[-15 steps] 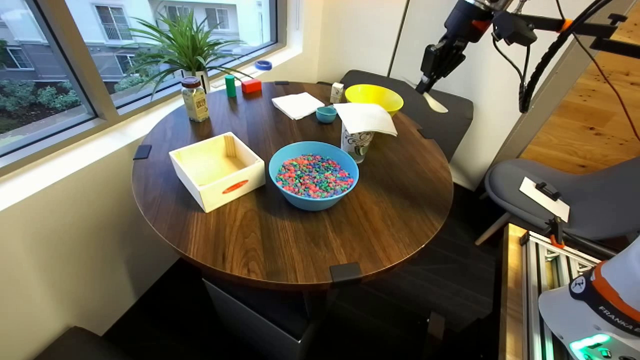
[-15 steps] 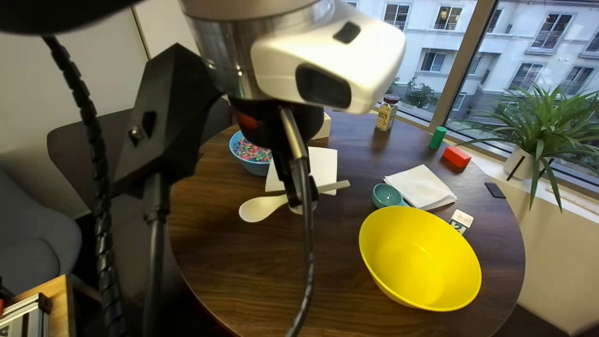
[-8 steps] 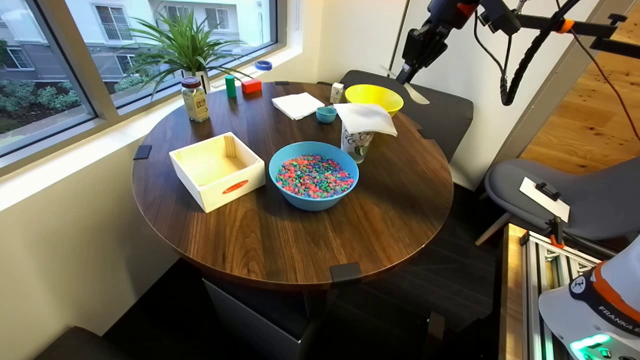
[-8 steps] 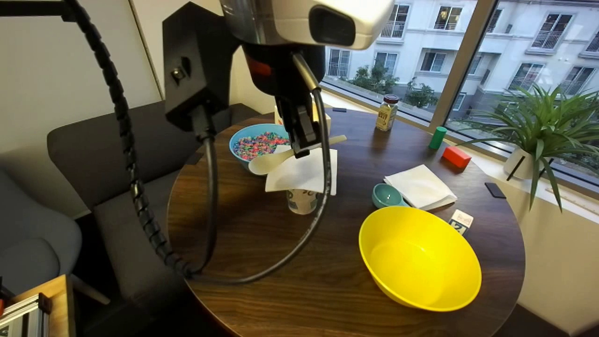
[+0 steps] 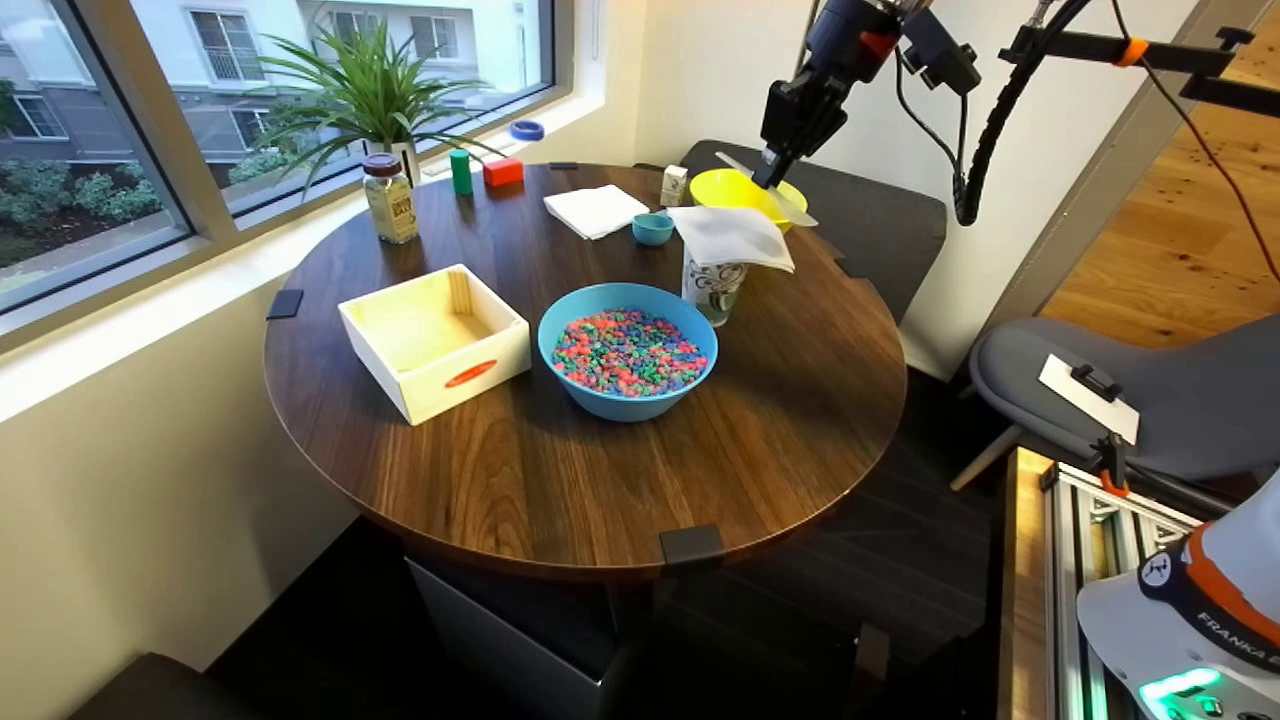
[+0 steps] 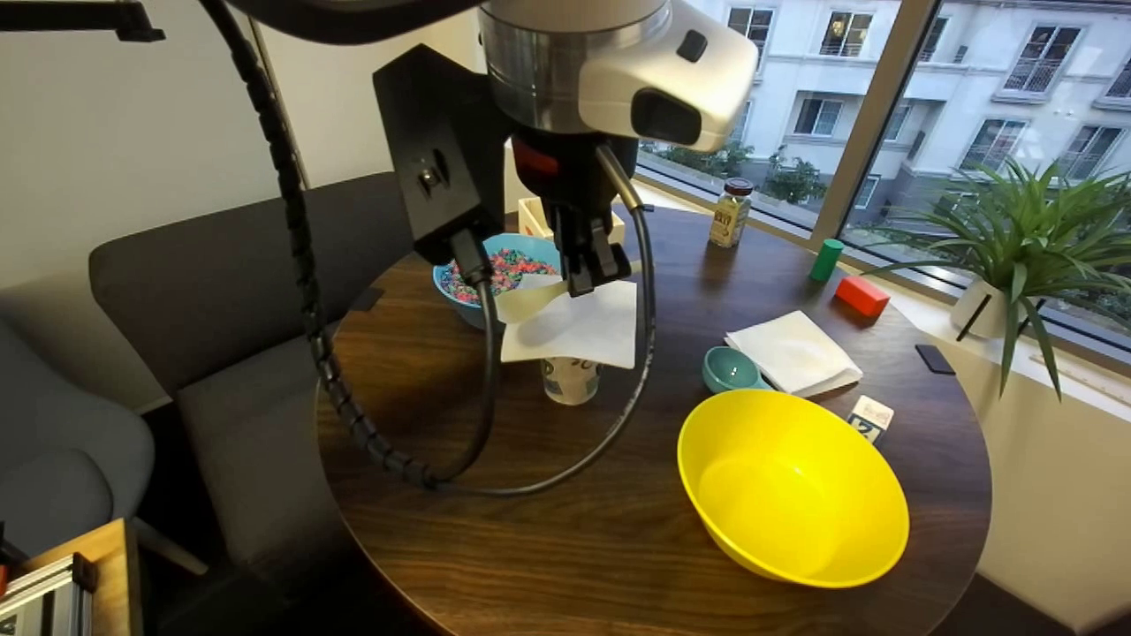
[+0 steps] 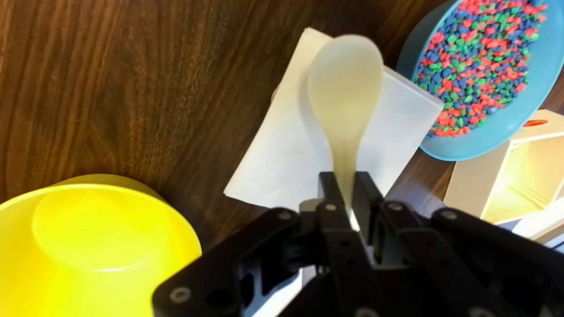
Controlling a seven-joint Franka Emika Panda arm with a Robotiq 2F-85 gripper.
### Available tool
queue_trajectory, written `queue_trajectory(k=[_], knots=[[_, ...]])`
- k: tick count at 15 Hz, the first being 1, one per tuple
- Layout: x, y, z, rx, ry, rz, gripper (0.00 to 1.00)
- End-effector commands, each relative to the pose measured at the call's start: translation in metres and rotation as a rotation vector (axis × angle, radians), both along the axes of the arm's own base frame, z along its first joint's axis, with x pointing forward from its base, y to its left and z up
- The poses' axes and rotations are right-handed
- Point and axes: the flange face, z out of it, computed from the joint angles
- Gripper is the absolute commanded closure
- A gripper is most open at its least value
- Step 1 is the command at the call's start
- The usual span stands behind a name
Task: Put the paper towels and the spoon on the cup
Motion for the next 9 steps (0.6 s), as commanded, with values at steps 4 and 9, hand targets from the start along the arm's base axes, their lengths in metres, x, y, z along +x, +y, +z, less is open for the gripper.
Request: queue_trajectory(k=[4, 9], knots=[[0.004, 0.0023, -0.0002, 0.038, 0.001, -0.041, 0.96], [0.0086, 0.0073, -0.0027, 0.083, 0.029, -0.104, 0.96]])
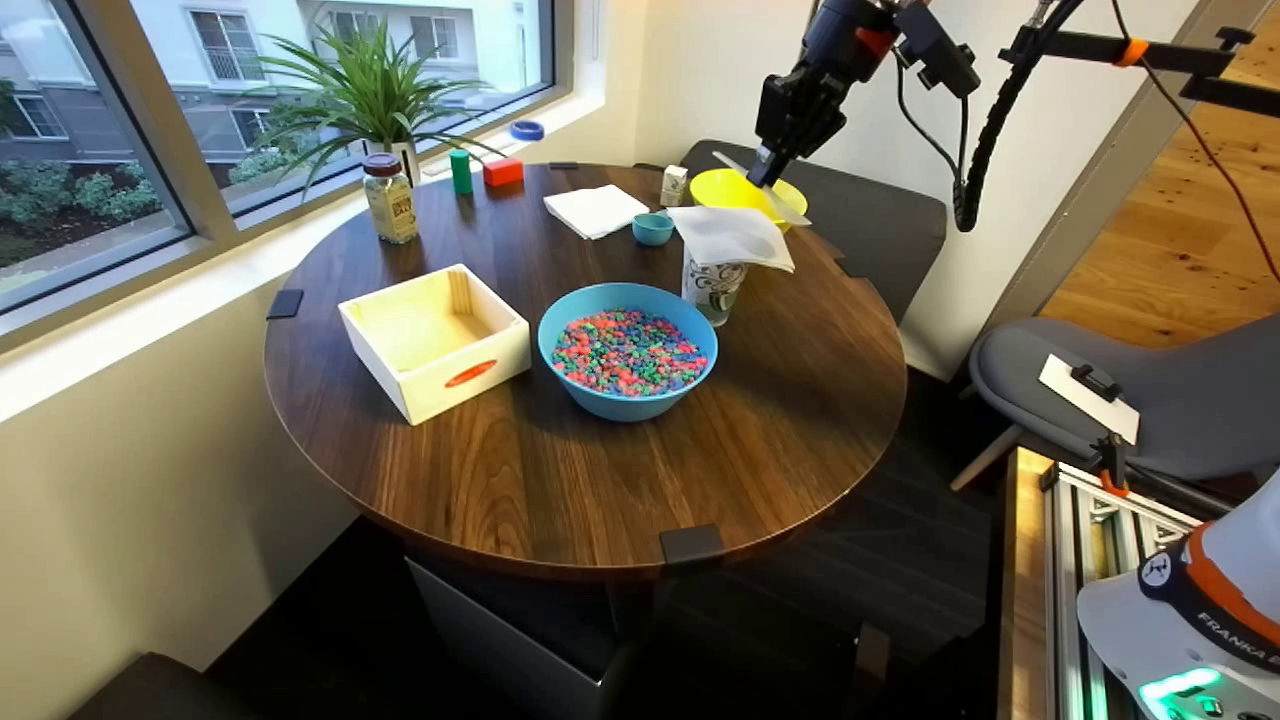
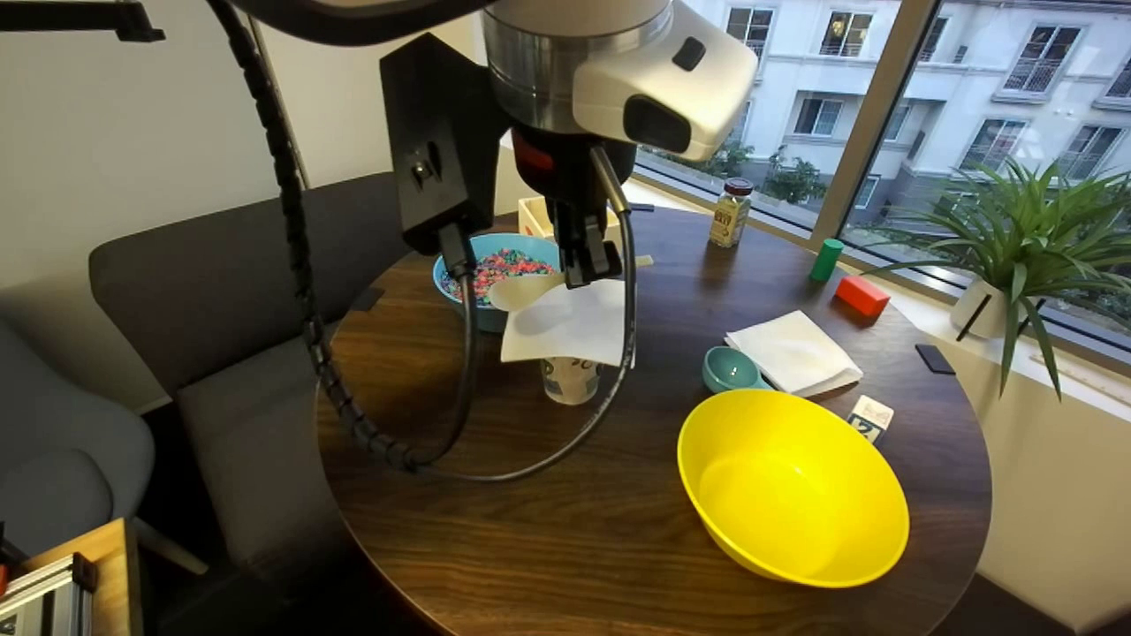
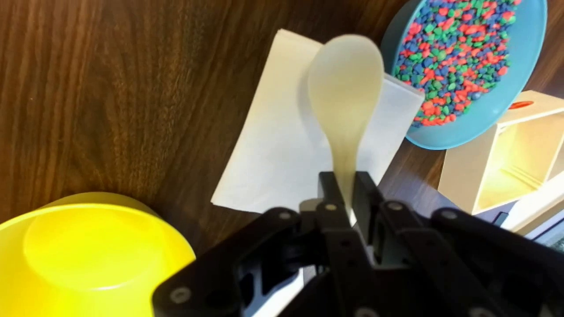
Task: Put the paper towels and the spoon on the cup
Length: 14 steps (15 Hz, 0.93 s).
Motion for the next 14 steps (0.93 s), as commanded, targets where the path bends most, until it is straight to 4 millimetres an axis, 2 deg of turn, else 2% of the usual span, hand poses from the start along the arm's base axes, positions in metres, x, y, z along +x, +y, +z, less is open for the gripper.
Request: queue_trajectory(k=[1, 14], knots=[[0.008, 0.007, -0.005, 0.024, 0.037, -0.045, 0.96], [0.025, 0.019, -0.02, 0.022, 0.126, -0.081, 0.95]])
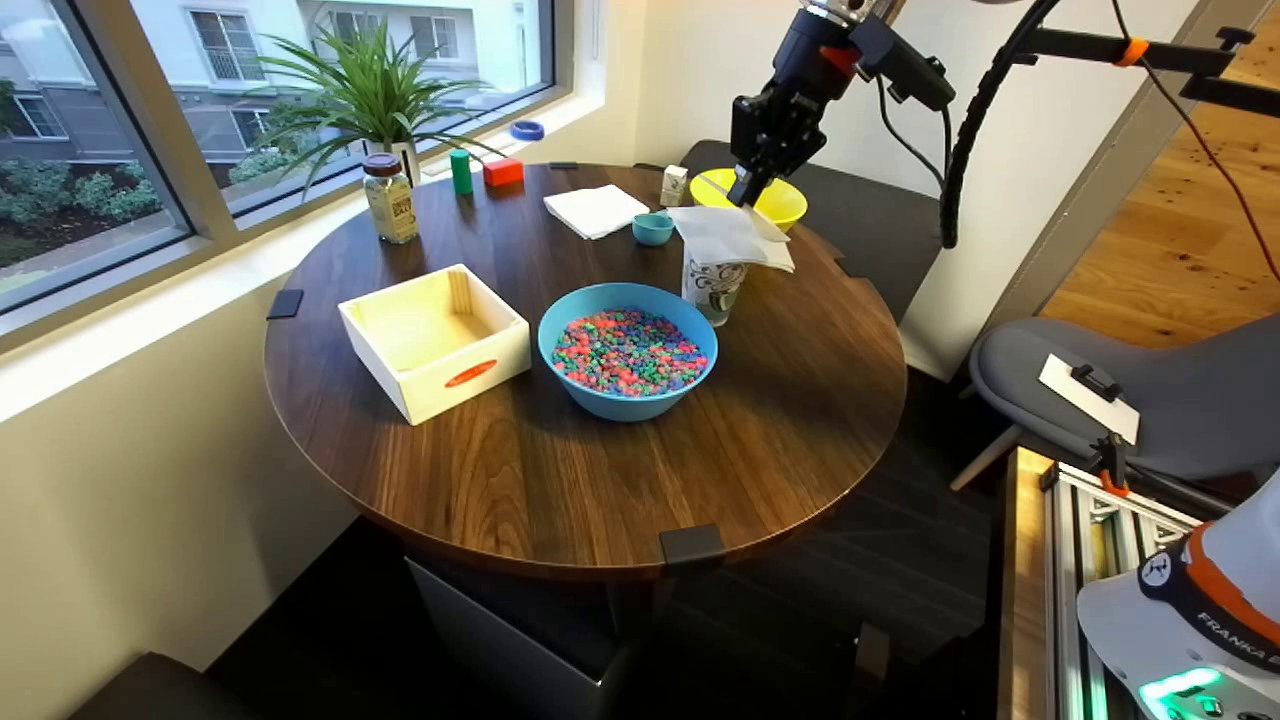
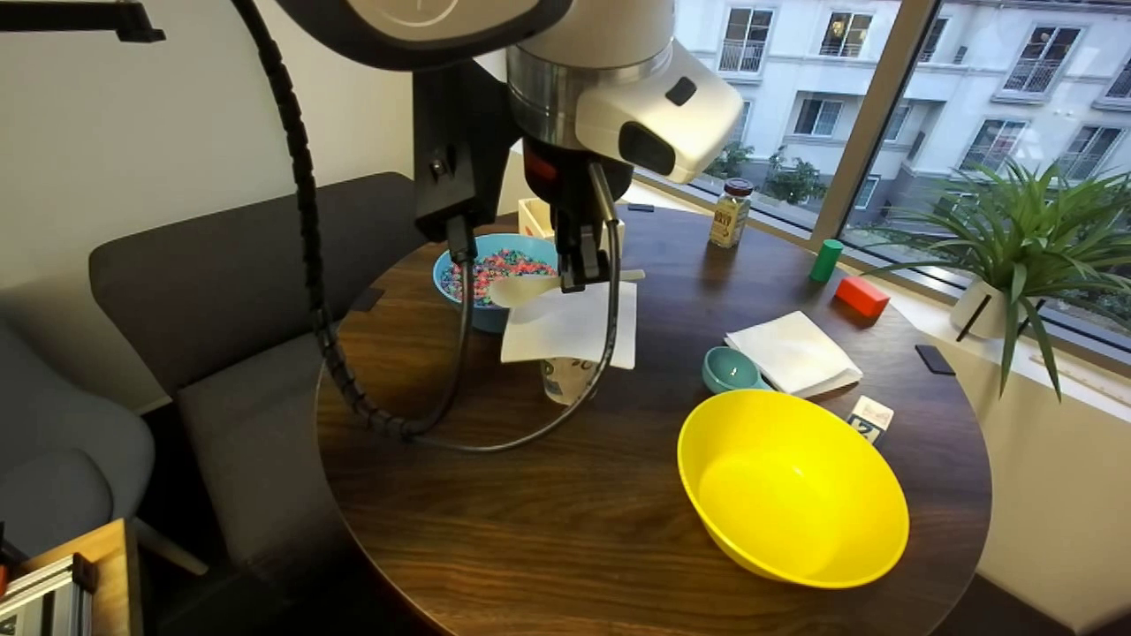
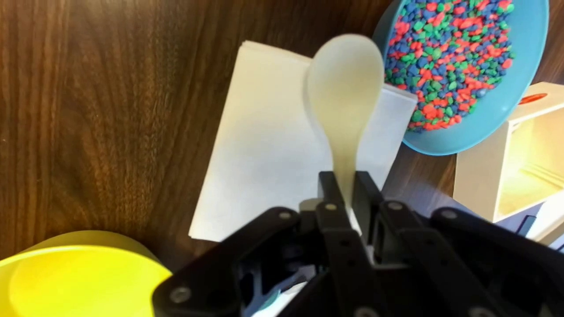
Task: Put the paper towels and the spoon on the cup
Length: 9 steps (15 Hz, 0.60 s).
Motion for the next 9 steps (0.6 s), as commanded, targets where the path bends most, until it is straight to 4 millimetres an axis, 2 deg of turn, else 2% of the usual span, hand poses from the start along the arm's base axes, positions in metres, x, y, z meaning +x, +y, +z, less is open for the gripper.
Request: queue_trajectory(k=[1, 9], knots=[[0.005, 0.0027, -0.0048, 0.0, 0.058, -0.007, 0.95], [0.0075, -0.0005, -0.0111, -0.029, 0.091, -0.007, 0.95]])
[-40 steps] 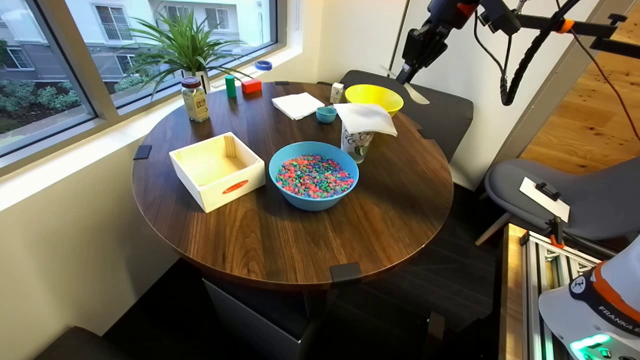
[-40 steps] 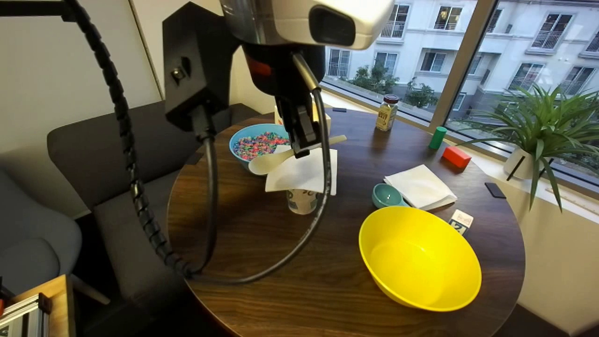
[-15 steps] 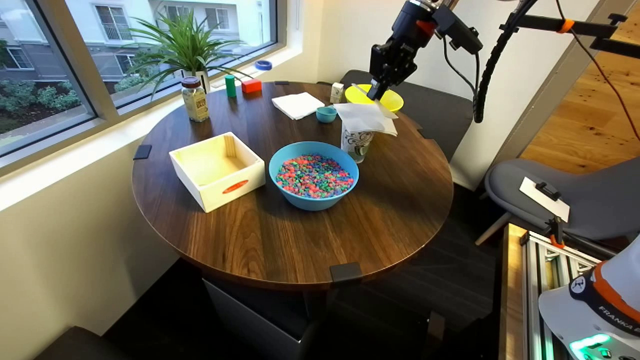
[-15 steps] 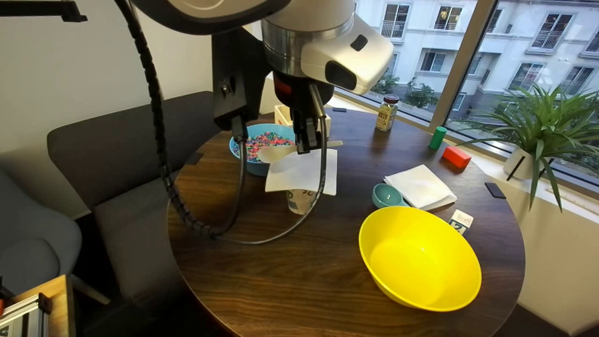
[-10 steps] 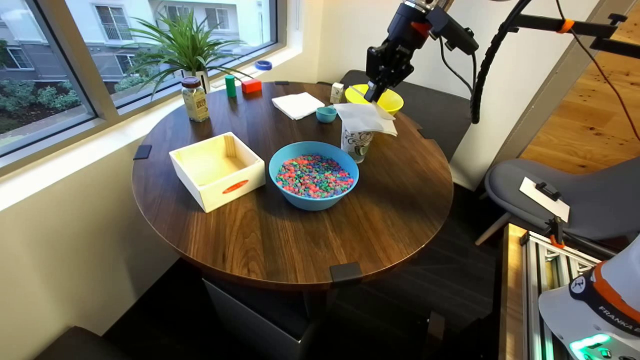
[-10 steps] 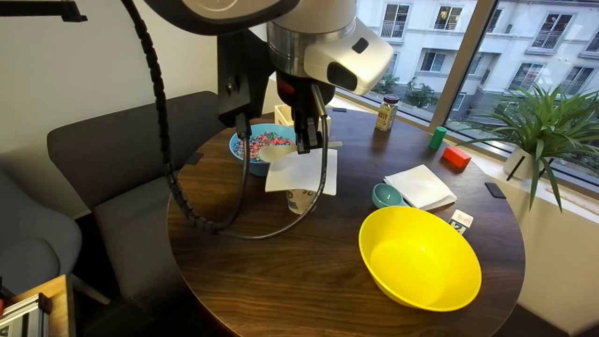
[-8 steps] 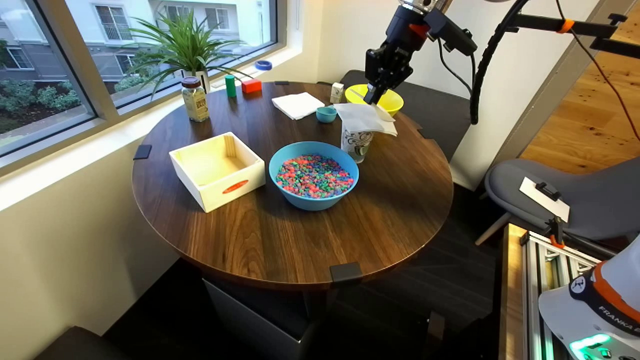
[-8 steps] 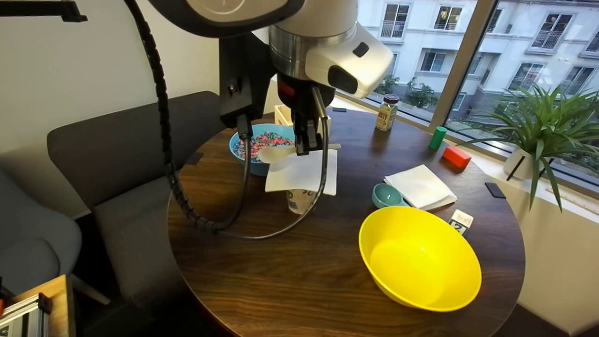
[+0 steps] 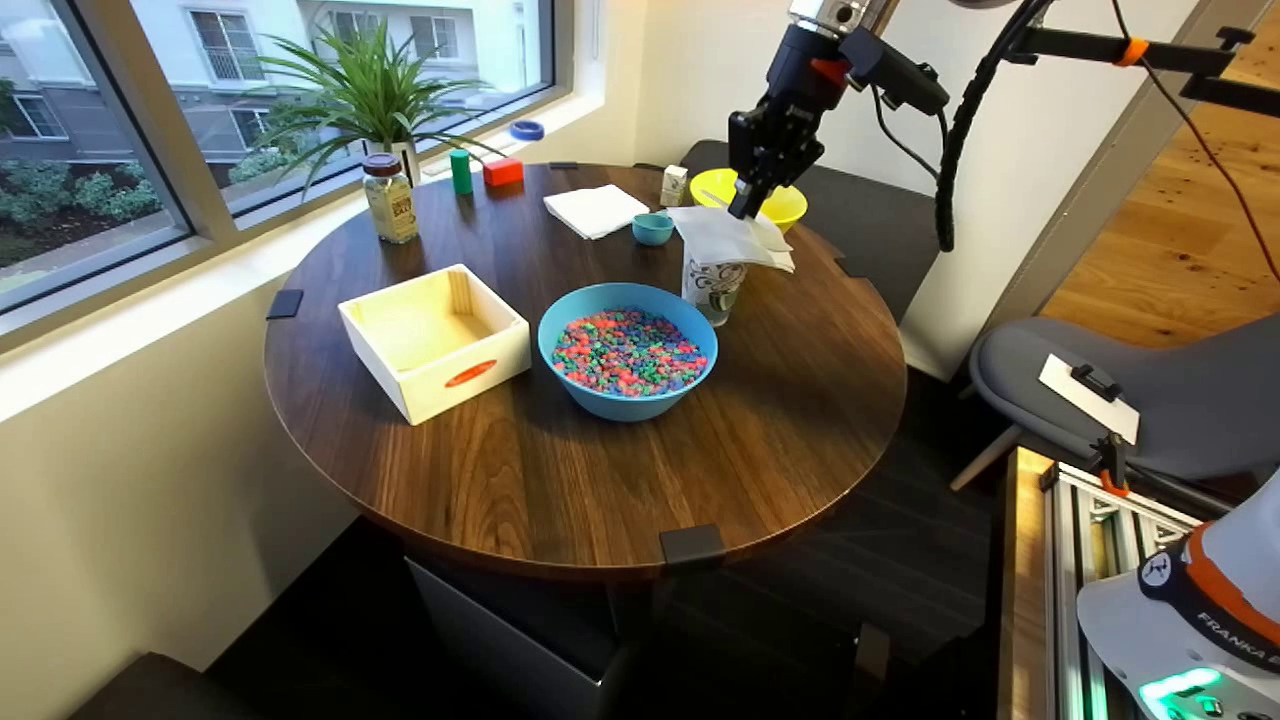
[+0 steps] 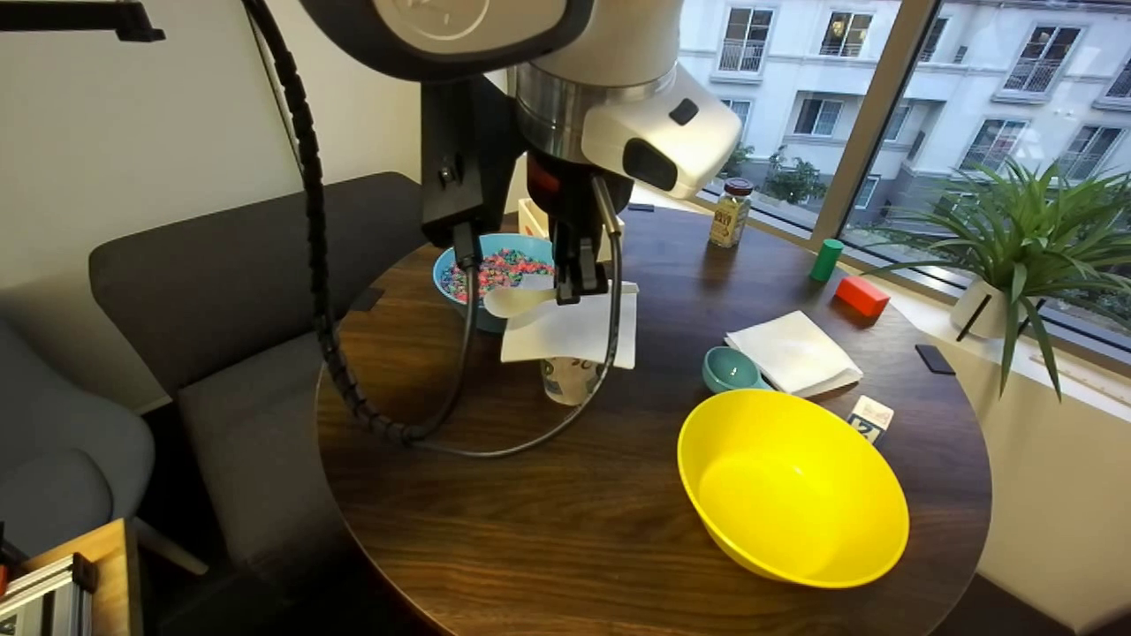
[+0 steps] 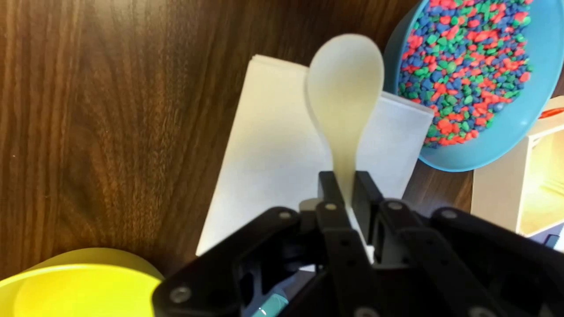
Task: Put the paper towels and the spoon on the cup
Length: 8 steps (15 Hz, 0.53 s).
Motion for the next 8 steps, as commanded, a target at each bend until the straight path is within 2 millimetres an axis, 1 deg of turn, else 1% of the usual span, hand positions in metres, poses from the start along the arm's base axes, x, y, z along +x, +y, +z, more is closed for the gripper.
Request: queue_trajectory(k=[1, 8], knots=[[0.0036, -0.0015, -0.0005, -0.03, 0.033, -0.012, 0.95], [0.0092, -0.0016, -0.0014, -0.041, 0.021, -0.012, 0.96]])
